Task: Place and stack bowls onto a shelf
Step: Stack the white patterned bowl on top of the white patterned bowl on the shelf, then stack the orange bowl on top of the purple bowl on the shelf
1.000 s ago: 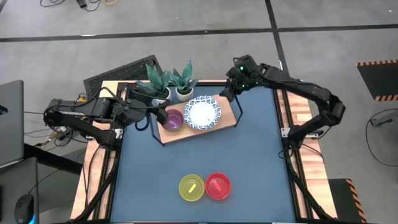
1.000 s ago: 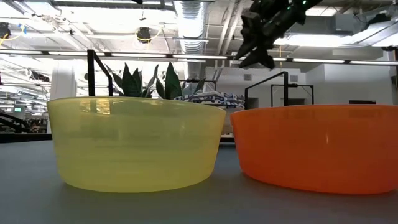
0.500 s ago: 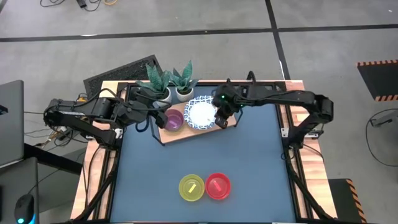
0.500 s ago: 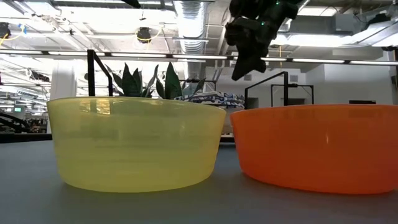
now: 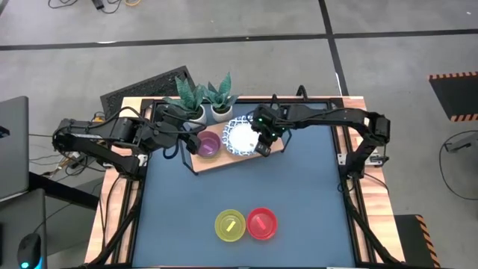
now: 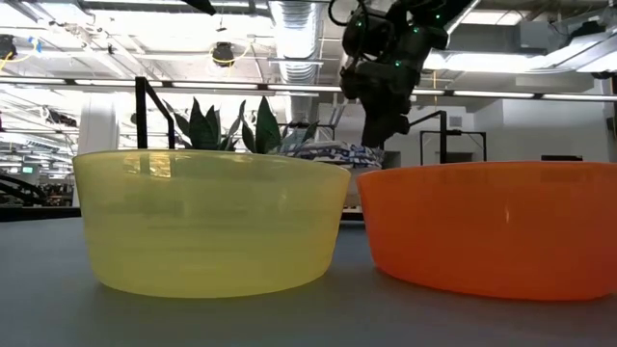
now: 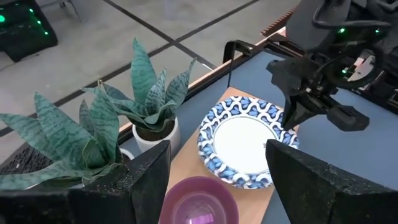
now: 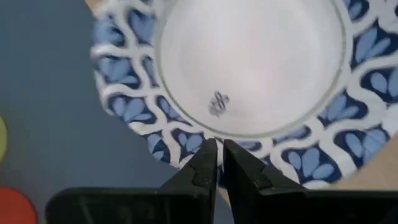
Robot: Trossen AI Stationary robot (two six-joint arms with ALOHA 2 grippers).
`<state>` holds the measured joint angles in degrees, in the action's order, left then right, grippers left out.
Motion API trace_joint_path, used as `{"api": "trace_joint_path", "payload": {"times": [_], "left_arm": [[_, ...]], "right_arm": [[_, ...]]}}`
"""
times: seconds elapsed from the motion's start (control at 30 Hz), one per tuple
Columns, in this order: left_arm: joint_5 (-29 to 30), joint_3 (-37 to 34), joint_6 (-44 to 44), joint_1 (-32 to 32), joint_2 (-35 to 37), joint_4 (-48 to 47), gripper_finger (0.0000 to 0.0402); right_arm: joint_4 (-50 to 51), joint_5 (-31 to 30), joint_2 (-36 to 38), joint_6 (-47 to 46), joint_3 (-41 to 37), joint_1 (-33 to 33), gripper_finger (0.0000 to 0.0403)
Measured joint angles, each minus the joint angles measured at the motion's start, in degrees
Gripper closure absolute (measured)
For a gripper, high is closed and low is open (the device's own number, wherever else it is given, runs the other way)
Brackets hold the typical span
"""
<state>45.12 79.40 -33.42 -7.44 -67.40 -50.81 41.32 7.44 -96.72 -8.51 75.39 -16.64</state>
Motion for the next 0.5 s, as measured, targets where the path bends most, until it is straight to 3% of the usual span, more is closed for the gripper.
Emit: {"api": "trace_joint_path", "payload": {"times": [0.23,0.5], "left_arm": [[-0.3,0.0,0.1,0.0,0.0,-0.7,0.0154],[-3.3,0.0,-0.2,0.0,0.0,-0.8,0.0154]], "right_arm": [[-0.4,1.5,4.1,0.0,0.4,1.4,0.0349],[4.9,1.5,10.3,2.5,0.6,8.5,0.0347]]}}
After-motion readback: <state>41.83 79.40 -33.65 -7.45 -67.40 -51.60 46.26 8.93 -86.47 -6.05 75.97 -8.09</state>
